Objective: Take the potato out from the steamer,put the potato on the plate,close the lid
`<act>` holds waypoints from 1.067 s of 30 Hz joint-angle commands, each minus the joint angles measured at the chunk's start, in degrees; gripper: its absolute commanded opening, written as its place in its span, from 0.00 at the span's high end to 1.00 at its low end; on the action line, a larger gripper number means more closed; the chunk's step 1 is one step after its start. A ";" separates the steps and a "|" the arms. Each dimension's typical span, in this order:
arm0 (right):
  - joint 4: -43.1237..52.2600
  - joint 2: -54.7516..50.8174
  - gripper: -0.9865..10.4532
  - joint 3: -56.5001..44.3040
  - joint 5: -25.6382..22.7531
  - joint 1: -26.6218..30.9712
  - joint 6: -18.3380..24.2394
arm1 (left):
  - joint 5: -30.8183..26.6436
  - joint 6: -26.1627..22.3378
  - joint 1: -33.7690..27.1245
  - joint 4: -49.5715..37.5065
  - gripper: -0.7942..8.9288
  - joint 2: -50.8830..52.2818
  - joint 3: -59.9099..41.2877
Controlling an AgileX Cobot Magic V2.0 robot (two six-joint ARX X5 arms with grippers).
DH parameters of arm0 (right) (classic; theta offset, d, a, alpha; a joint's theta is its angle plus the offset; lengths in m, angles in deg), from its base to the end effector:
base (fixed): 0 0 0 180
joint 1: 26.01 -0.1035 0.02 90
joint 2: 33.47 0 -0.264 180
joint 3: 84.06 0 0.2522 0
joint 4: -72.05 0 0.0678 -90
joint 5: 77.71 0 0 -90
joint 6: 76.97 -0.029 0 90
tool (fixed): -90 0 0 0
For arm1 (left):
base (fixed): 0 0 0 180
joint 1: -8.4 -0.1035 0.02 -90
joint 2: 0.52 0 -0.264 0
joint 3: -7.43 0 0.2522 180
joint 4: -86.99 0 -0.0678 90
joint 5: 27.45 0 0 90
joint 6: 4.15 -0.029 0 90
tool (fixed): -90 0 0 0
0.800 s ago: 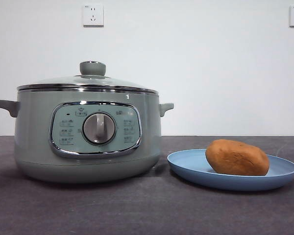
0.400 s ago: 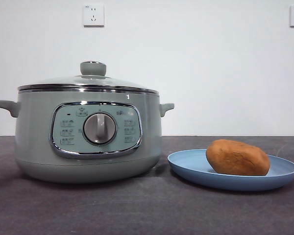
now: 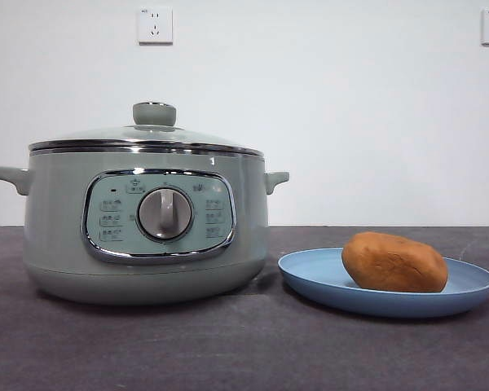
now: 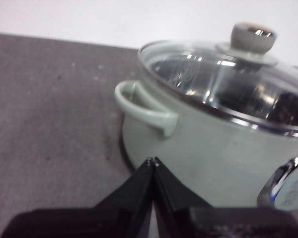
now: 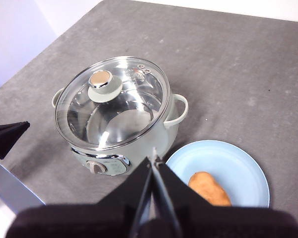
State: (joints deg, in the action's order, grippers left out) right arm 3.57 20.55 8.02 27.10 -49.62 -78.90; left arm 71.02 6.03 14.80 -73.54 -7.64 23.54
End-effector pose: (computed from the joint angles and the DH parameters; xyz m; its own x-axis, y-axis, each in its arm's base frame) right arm 0.1309 0.0653 0.4241 0.6615 0.5681 -0.4895 -0.5732 0.8039 0.1584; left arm 0.1009 -0.0156 0.1581 0.9501 -0.2548 -0.1799 0.2182 0.9551 -0.2002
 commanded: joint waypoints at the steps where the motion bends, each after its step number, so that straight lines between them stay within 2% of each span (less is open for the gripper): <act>1: 0.13 -0.04 0.91 0.17 -0.17 -0.07 0.20 | -0.92 0.66 -0.68 2.82 0.92 2.03 -0.50; 6: 0.13 -0.04 0.91 0.17 -0.17 -0.07 0.20 | -2.62 1.11 -1.16 9.25 0.92 5.77 -0.52; 14: 0.13 -0.04 0.91 0.17 -0.17 -0.07 0.20 | -7.13 1.99 -1.25 7.82 0.92 6.95 -1.11; 17: 0.13 -0.04 0.91 0.17 -0.17 -0.07 0.20 | -7.32 1.95 -1.25 4.96 0.92 6.95 -2.14; 32: 0.13 -0.04 0.91 0.17 -0.17 -0.07 0.20 | -8.37 1.86 -1.25 4.96 0.92 6.93 -2.12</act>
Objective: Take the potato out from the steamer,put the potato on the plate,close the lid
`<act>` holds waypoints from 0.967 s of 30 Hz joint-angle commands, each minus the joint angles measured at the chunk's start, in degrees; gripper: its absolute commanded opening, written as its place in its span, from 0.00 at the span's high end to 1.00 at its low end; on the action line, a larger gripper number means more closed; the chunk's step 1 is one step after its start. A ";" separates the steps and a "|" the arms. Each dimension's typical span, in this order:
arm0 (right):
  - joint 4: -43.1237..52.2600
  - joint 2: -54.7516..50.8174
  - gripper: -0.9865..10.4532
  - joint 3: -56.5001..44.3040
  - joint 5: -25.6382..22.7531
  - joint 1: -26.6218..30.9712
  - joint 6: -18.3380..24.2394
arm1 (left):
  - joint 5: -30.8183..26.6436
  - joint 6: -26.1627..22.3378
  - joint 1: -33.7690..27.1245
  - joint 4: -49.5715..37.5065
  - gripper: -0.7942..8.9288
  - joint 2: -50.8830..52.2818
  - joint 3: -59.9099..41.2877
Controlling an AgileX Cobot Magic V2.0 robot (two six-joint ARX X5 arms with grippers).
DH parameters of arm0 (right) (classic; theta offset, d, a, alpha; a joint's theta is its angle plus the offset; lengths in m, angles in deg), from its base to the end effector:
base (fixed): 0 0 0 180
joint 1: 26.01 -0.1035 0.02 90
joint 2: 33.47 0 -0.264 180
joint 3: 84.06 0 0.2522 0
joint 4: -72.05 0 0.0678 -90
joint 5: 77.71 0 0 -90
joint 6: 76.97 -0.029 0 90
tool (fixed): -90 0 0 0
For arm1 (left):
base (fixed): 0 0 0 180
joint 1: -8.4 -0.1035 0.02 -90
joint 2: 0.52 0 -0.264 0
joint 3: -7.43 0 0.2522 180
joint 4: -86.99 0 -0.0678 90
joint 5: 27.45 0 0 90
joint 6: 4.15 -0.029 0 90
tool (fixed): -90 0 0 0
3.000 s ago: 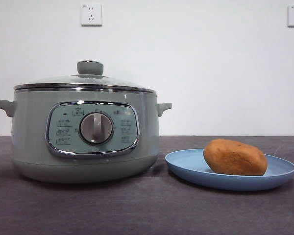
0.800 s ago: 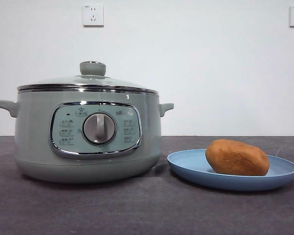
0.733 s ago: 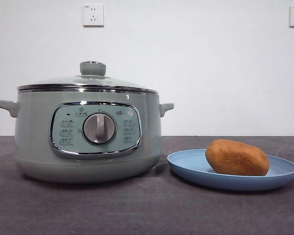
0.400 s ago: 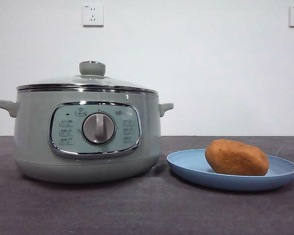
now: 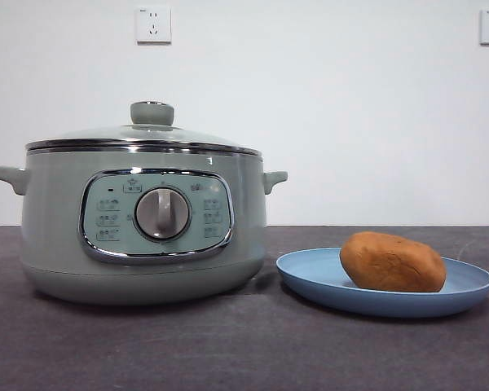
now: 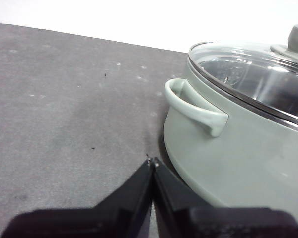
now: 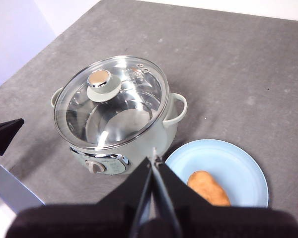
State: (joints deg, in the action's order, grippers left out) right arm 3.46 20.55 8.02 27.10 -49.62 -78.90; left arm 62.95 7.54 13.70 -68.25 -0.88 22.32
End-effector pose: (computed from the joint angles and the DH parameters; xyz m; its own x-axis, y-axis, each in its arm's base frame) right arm 0.1308 0.0653 0.4239 0.6607 0.5677 -0.4911 -0.5729 0.8041 0.1588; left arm 0.0950 -0.0090 0.1512 0.9792 -0.0979 -0.1776 0.0613 0.9778 -0.2006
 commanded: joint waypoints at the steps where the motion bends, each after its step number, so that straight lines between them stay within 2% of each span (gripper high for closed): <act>1: 0.24 -0.04 0.91 0.17 -0.17 -0.07 0.20 | -0.31 0.35 -0.15 -0.33 0.92 0.17 -0.90; 22: -0.24 -0.07 0.91 0.13 -0.33 0.20 0.24 | -0.31 0.35 -0.15 -0.33 0.92 0.17 -0.90; 24: 0.00 -0.31 0.91 0.11 -0.13 1.36 0.37 | -0.31 0.35 -0.15 -0.37 0.92 0.17 -0.90; 26: 0.68 -0.37 0.91 -0.46 -0.15 3.21 2.97 | -0.31 0.35 -0.15 -0.37 0.92 0.17 -0.90; 29: 5.68 -1.86 0.91 -4.76 -0.15 7.15 3.74 | -0.31 0.35 -0.15 -0.37 0.92 0.17 -0.90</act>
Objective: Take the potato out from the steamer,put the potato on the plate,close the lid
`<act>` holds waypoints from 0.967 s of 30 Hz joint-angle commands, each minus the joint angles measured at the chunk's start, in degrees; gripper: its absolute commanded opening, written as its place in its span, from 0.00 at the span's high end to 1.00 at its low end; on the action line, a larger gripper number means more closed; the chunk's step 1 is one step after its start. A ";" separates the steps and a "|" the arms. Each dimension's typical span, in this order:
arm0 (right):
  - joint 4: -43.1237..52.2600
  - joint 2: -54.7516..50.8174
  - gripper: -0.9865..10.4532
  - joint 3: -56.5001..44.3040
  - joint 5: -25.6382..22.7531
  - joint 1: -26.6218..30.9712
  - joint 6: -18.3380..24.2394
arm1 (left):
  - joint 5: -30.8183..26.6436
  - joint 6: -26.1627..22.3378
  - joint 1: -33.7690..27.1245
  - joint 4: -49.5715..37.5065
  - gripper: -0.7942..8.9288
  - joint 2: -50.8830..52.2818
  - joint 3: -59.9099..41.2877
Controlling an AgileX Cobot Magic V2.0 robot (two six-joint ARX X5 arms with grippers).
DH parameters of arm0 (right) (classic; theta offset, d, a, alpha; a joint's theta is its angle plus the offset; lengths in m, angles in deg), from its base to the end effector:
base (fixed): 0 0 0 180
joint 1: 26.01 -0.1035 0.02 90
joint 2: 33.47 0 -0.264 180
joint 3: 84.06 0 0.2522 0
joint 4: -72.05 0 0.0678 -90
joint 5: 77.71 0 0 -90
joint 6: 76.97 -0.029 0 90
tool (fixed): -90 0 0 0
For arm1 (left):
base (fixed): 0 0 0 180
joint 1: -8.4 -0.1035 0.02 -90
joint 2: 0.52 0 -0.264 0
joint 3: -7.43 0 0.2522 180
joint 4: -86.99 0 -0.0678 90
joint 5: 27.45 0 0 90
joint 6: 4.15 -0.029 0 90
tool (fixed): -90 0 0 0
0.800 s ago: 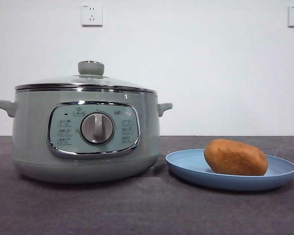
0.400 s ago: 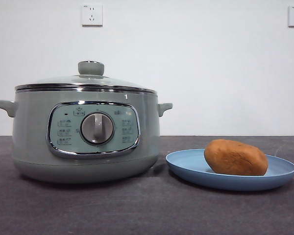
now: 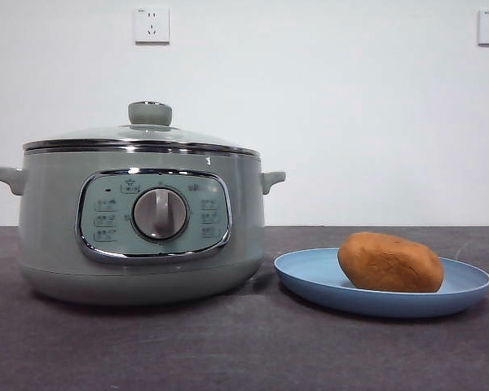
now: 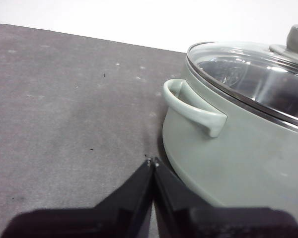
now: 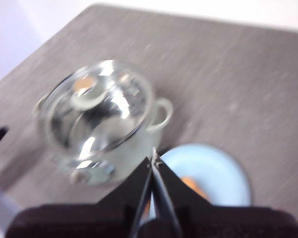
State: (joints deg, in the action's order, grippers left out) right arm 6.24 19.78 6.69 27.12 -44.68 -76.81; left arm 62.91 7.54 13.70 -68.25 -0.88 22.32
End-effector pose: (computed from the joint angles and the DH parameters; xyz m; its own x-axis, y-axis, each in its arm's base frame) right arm 0.1364 0.0539 0.4231 0.7243 0.5149 -0.4584 -0.5242 0.8433 0.1189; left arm 0.0950 -0.0090 0.1512 0.9793 -0.0972 -0.1776 0.0607 0.9778 -0.2005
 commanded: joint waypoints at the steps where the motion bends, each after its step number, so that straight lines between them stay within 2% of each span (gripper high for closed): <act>1: 5.79 -2.10 0.91 -5.99 -0.15 3.56 1.31 | -0.26 0.35 -0.15 -0.37 0.92 0.17 -0.90; 9: 37.57 -14.91 0.91 -37.42 -0.20 10.75 0.59 | -0.26 0.35 -0.15 -0.37 0.92 0.17 -0.90; 14: 49.37 -22.58 0.91 -53.13 -0.63 12.74 -2.64 | -0.26 0.35 -0.15 -0.37 0.92 0.17 -0.90; 18: 54.23 -28.02 0.91 -62.36 -4.79 13.99 -5.73 | -0.26 0.35 -0.15 -0.37 0.92 0.17 -0.90; 22: 56.13 -32.70 0.91 -68.85 -4.90 15.28 -7.91 | -0.26 0.35 -0.15 -0.37 0.92 0.17 -0.90; 29: 56.28 -40.04 0.91 -74.66 -4.96 15.74 -8.81 | -0.26 0.35 -0.15 -0.37 0.92 0.17 -0.90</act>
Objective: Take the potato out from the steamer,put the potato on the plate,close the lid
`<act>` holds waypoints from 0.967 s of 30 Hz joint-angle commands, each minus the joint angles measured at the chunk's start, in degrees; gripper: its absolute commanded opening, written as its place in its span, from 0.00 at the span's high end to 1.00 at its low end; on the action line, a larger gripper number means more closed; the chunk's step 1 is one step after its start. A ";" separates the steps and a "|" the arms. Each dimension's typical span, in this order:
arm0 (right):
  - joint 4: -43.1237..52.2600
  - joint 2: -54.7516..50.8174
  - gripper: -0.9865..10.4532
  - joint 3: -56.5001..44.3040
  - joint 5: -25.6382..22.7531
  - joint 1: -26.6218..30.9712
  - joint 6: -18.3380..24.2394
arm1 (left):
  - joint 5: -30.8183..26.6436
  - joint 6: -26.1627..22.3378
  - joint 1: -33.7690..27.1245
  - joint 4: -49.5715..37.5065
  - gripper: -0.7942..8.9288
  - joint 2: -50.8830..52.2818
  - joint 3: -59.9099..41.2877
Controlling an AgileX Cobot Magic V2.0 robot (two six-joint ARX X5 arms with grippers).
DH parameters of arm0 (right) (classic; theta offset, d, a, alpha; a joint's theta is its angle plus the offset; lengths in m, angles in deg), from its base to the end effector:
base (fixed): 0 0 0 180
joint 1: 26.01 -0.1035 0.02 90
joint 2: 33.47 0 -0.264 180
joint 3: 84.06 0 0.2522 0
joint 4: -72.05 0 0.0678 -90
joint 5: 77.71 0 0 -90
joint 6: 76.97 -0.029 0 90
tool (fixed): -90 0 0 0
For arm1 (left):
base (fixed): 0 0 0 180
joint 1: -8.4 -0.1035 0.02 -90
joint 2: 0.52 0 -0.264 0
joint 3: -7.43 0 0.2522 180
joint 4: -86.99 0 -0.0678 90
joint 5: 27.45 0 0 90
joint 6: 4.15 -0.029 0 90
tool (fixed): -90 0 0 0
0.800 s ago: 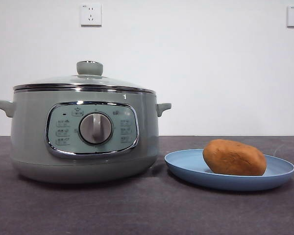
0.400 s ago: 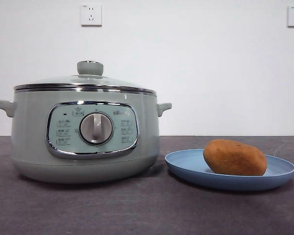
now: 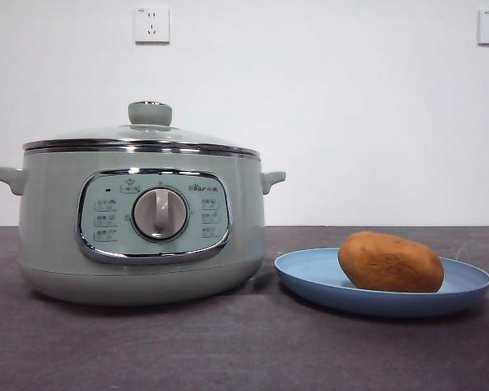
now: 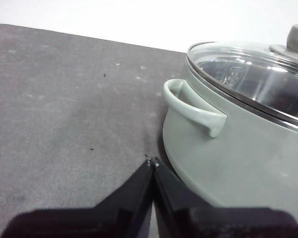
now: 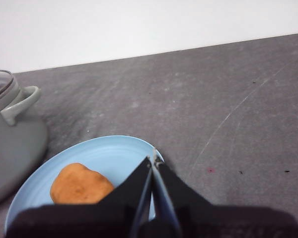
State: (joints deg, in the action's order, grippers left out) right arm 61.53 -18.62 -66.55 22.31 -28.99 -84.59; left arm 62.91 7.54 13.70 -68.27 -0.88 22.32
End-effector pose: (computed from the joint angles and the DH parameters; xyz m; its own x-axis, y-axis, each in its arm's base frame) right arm 0.1118 0.0109 0.1697 0.9651 0.2245 -0.1347 -0.2032 0.9668 0.1549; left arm 0.0950 -0.0090 0.1513 0.9794 -0.0972 -0.1773 0.0607 0.9778 -0.2005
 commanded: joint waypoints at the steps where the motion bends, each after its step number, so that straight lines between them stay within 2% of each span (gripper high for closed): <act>1: 1.01 -2.40 0.91 -1.88 -0.15 0.04 -1.03 | -0.26 0.35 -0.15 -0.35 0.92 0.17 -0.90; 4: 0.96 -4.83 0.91 -3.34 -0.24 0.04 -1.90 | -0.26 0.35 -0.15 -0.35 0.92 0.17 -0.90; 14: -13.40 -13.25 0.91 -3.41 -1.68 0.04 -2.99 | -0.26 0.35 -0.15 -0.37 0.92 0.17 -0.90; 22: -13.31 -14.80 0.91 -3.41 -4.11 0.02 -3.08 | -0.24 0.35 -0.15 -0.39 0.92 0.17 -0.90; 29: -13.27 -14.47 0.91 -3.39 -4.22 -0.02 -3.04 | -0.26 0.35 -0.15 -0.39 0.92 0.17 -0.90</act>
State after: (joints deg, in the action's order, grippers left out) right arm 48.66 -33.13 -69.24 18.27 -28.99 -87.10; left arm 62.89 7.54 13.70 -68.29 -0.88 22.32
